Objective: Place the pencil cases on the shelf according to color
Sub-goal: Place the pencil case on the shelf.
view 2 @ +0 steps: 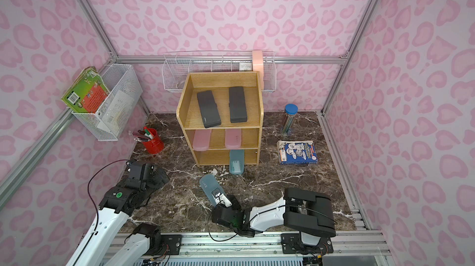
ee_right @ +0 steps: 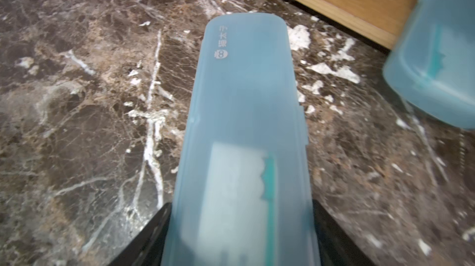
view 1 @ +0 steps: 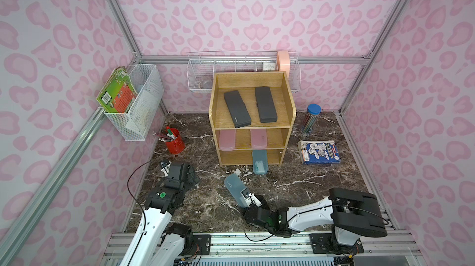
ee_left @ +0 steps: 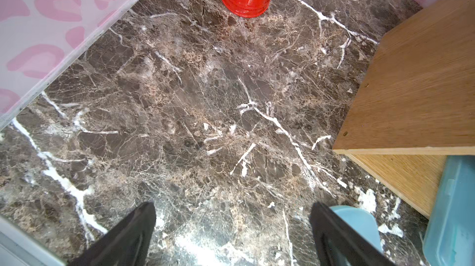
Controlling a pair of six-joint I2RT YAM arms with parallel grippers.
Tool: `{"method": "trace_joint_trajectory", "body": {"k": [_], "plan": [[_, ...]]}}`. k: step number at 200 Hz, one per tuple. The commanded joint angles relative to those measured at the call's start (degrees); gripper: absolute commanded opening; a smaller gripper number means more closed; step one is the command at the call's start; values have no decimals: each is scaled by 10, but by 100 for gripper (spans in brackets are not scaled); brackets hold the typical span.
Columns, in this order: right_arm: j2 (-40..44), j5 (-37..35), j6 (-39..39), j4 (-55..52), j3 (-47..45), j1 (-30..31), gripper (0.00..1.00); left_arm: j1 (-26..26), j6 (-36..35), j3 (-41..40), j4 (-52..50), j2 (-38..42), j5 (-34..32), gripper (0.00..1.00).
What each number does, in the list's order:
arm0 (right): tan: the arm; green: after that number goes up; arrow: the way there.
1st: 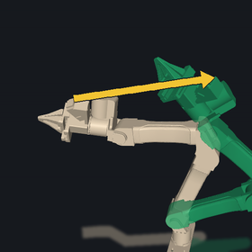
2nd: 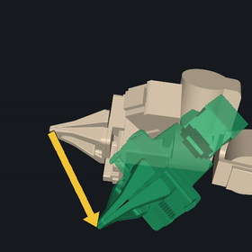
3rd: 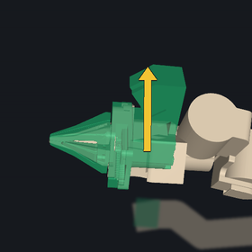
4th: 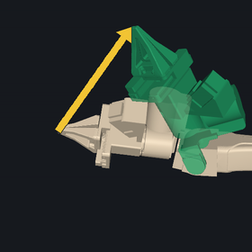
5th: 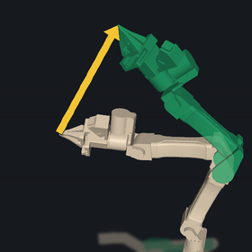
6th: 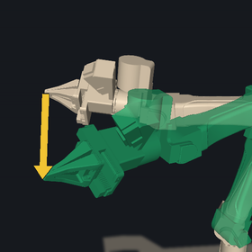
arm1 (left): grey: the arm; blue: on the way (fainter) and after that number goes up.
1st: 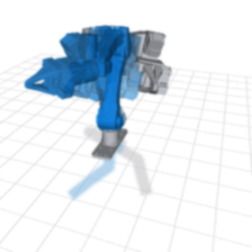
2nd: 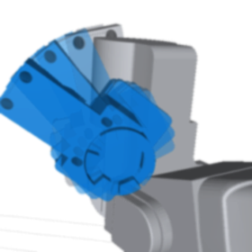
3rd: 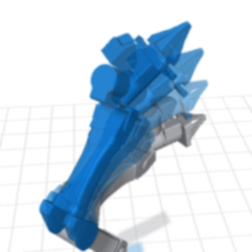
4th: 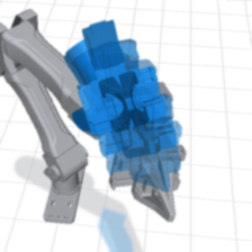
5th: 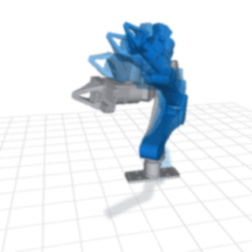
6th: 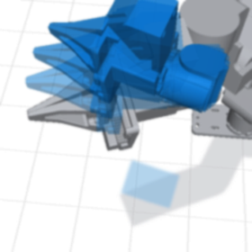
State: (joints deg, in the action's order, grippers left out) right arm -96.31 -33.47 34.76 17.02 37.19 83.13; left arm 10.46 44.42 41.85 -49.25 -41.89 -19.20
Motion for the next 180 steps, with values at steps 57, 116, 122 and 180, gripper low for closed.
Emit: {"method": "trace_joint_trajectory", "body": {"k": [57,116,122,180], "plan": [[-10,-76,81,91,27,-36,46,0,-5,-11,55,-42,-5,99],[-123,-4,92,144,137,-136,46,0,-21,-6,84,-69,-5,99],[-138,-1,95,150,146,-143,46,0,-21,-6,85,-71,-4,99],[-223,28,137,139,236,-180,66,0,-33,-12,91,-78,-4,99]]}}
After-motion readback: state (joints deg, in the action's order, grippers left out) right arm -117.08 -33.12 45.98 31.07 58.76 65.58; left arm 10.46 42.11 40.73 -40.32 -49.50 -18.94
